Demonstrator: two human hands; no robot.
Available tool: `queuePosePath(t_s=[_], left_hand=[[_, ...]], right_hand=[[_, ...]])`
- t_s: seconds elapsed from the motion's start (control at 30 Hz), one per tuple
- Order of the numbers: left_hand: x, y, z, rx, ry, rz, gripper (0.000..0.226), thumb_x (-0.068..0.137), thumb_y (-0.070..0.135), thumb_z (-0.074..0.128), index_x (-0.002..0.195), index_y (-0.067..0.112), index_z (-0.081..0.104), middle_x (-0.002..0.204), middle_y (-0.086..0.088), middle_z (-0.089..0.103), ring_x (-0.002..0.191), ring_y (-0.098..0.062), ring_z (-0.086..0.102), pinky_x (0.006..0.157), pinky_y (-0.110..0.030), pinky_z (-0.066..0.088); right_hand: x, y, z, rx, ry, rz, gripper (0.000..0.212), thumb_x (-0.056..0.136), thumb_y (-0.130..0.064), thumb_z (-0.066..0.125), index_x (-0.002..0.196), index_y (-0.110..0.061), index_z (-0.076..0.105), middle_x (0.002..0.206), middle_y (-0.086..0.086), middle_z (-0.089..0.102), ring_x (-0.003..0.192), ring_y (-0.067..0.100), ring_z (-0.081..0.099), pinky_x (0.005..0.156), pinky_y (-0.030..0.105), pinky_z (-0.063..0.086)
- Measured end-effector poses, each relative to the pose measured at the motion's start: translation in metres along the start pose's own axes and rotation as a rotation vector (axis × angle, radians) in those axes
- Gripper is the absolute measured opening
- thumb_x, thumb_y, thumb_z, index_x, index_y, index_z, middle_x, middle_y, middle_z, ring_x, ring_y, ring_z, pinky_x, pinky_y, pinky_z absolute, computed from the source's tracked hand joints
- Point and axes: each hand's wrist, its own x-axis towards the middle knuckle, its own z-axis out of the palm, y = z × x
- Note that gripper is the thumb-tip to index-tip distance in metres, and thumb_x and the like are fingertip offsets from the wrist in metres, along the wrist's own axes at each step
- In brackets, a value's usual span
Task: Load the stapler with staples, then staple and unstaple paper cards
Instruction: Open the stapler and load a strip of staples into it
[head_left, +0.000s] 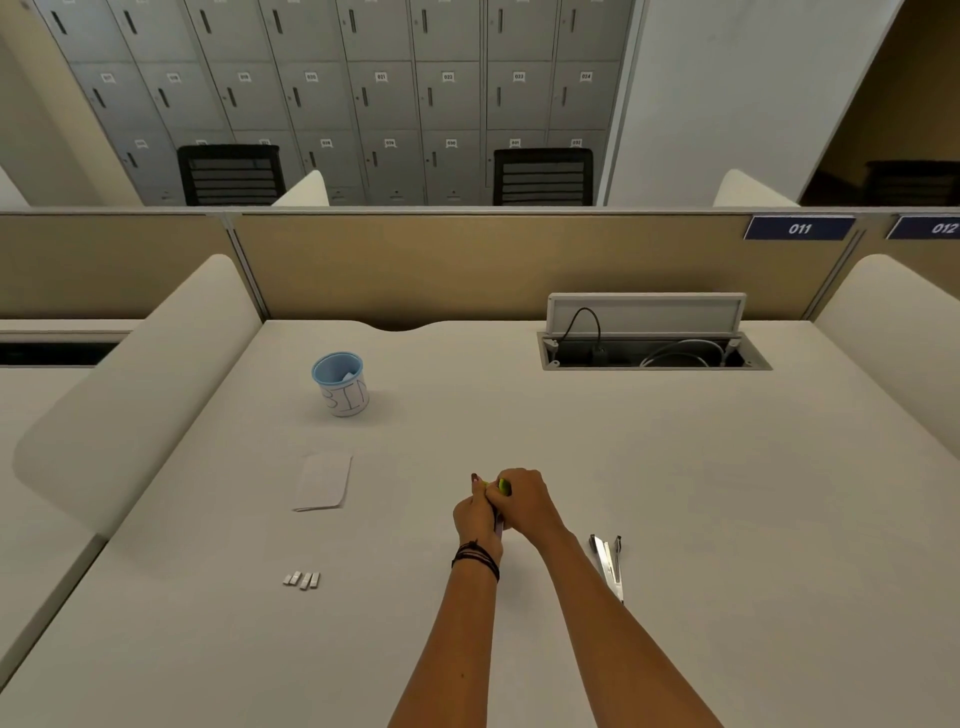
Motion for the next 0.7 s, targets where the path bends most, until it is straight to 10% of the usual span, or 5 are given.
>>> queuePosePath(t_s=[0.5,0.63,0.7], left_hand=[[0.005,0.0,0.001,-0.044,0.015,-0.023,0.044,0.099,0.031,0.043,0.064,0.007,0.052,0.059,-0.008,0.048,0.051,-0.017,0.044,0.036,-0.019,0.043],[0.021,0.016,-0.026,-0.13,0.07,-0.016,0.042,0.102,0.032,0.027,0.122,0.001,0.046,0.134,-0.021,0.05,0.119,-0.038,0.052,0.093,-0.03,0.046],[0.034,0.031,-0.038,-0.197,0.053,0.045,0.038,0.102,0.031,0.031,0.118,0.001,0.046,0.137,-0.022,0.048,0.114,-0.039,0.056,0.084,-0.033,0.049]], right_hand=[[0.005,-0.005,-0.003,-0.058,-0.043,0.002,0.051,0.082,-0.014,0.057,0.048,-0.017,0.02,0.046,0.001,0.021,0.044,0.012,0.018,0.045,0.025,0.018],[-0.002,0.007,-0.017,0.122,-0.045,0.079,0.037,0.086,-0.008,0.055,0.051,-0.008,0.041,0.053,0.01,0.049,0.035,0.006,0.048,0.041,0.022,0.046],[-0.011,0.014,-0.02,0.188,-0.092,0.1,0.028,0.089,-0.014,0.057,0.063,-0.003,0.057,0.056,0.012,0.058,0.036,0.005,0.054,0.046,0.022,0.051]])
